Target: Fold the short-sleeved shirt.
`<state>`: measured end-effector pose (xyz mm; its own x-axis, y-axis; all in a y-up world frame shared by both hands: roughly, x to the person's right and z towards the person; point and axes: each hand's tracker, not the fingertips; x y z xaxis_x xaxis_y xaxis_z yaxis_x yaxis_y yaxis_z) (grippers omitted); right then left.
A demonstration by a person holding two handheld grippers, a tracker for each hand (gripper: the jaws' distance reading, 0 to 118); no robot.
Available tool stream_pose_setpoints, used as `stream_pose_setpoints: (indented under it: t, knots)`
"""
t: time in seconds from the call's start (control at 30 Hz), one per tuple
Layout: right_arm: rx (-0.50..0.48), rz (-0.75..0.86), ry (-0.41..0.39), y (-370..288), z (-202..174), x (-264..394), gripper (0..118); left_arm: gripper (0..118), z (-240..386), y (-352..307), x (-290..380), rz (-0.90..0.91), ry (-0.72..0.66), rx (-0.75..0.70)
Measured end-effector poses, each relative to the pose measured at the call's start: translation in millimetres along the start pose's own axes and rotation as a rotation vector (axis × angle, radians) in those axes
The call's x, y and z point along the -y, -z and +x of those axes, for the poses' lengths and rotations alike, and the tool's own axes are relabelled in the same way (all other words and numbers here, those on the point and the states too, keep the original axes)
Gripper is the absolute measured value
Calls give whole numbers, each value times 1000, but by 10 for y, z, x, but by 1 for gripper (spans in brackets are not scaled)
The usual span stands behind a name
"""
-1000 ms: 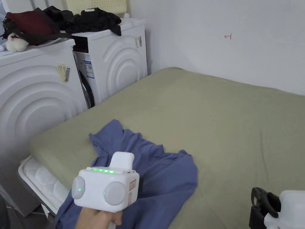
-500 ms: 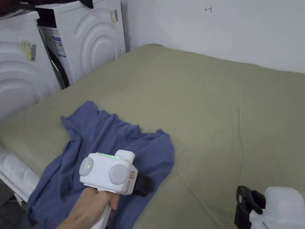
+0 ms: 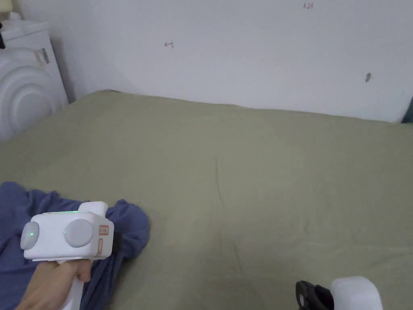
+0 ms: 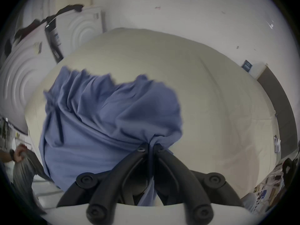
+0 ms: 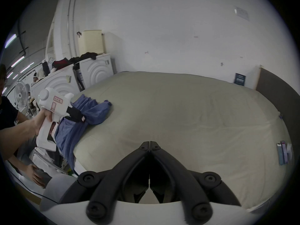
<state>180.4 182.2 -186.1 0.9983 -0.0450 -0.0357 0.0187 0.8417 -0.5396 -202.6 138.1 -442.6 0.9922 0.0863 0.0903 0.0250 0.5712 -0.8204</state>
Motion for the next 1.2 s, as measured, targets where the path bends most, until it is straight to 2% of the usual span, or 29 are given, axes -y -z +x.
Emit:
stream_pose_setpoints:
  t: [0.07, 0.13, 0.17, 0.33, 0.57, 0.67, 0.8, 0.83, 0.87, 0.9, 0.93, 0.97, 1.0, 1.03, 1.07, 1.2]
  knots:
    - [42, 14, 37, -137, 187, 30, 0, 0, 367, 5, -196, 34, 55, -19]
    - [82, 17, 74, -233, 390, 96, 0, 0, 786, 13, -411, 61, 101, 51]
    - [89, 20, 80, -270, 462, 117, 0, 0, 1021, 36, -470, 15, 93, 106]
    - [176, 26, 153, -415, 862, 232, 0, 0, 2489, 2, -840, 84, 256, 282]
    - [278, 16, 208, -550, 1190, 302, 0, 0, 4180, 35, -619, 43, 452, 529]
    - [308, 3, 216, -556, 1289, 324, 0, 0, 4562, 366, -320, -26, 529, 500]
    - [319, -9, 219, -507, 1358, 346, 0, 0, 4618, 750, -16, -132, 510, 418]
    - [318, -11, 220, -486, 1377, 349, 0, 4, 4589, 798, 5, -145, 493, 405]
    - [317, -14, 221, -466, 1388, 346, 0, 14, 4527, 884, 19, -136, 494, 404]
    - [315, -17, 222, -455, 1392, 370, 0, 64, 4489, 895, 37, -126, 497, 413]
    - [312, -15, 222, -444, 1392, 363, 0, 99, 4436, 847, 53, -112, 494, 415]
    - [308, -13, 222, -436, 1391, 353, 0, 113, 4396, 821, 55, -107, 504, 389]
    - [306, -8, 222, -424, 1383, 333, 0, 113, 4294, 736, 72, -125, 517, 362]
    - [304, -2, 227, -425, 1320, 293, 0, 117, 4141, 519, -10, 0, 525, 353]
    - [294, 7, 231, -429, 1303, 274, 0, 111, 4026, 404, -2, -16, 528, 370]
    - [268, 43, 208, -466, 1180, 219, 0, 110, 3482, -233, 6, 102, 477, 337]
